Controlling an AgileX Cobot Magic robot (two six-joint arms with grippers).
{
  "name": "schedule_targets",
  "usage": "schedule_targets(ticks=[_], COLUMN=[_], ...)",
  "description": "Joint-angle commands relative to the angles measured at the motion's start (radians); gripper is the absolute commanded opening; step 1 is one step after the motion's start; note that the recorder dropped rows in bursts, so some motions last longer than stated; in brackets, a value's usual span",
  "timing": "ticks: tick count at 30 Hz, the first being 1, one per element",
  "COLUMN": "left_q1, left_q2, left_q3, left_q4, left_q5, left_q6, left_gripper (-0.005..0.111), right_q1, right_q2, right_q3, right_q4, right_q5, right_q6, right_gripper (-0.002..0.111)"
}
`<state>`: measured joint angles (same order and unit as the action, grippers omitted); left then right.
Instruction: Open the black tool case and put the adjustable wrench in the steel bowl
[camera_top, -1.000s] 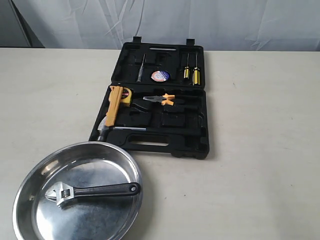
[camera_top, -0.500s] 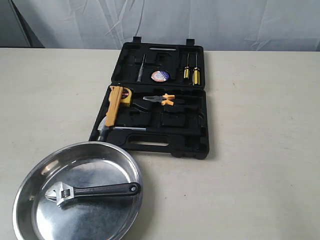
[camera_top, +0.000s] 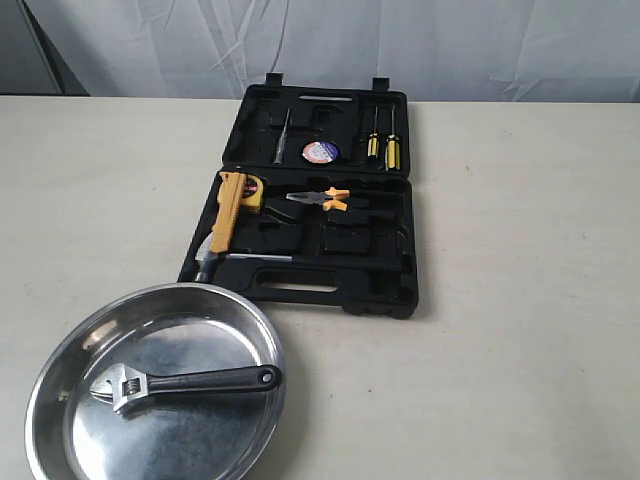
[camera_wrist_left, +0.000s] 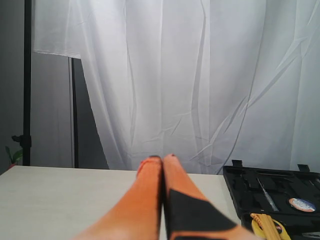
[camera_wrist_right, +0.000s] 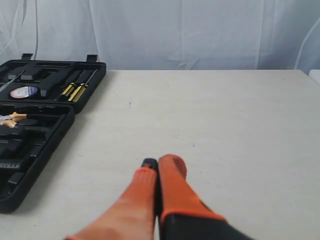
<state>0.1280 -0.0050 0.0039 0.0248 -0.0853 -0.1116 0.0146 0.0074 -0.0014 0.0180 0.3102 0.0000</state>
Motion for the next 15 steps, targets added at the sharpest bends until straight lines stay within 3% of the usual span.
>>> schedule_targets(ticks=[1,15], left_q1=[-0.002,-0.002], left_q2=[0.005,0.005], left_q3=[-0.004,-0.004], left_q4=[0.004,0.004], left_q5=[-0.005,-0.005], left_q6=[-0.001,-0.001], left_gripper=[0.0,0.0], right_q1=[-0.005,-0.005], right_q2=[-0.007,-0.007], right_q3=[0.001,0.001], right_q4=[-0.007,-0.001], right_q5=[-0.006,-0.006], right_q6=[0.0,0.0], right_gripper=[0.0,0.0])
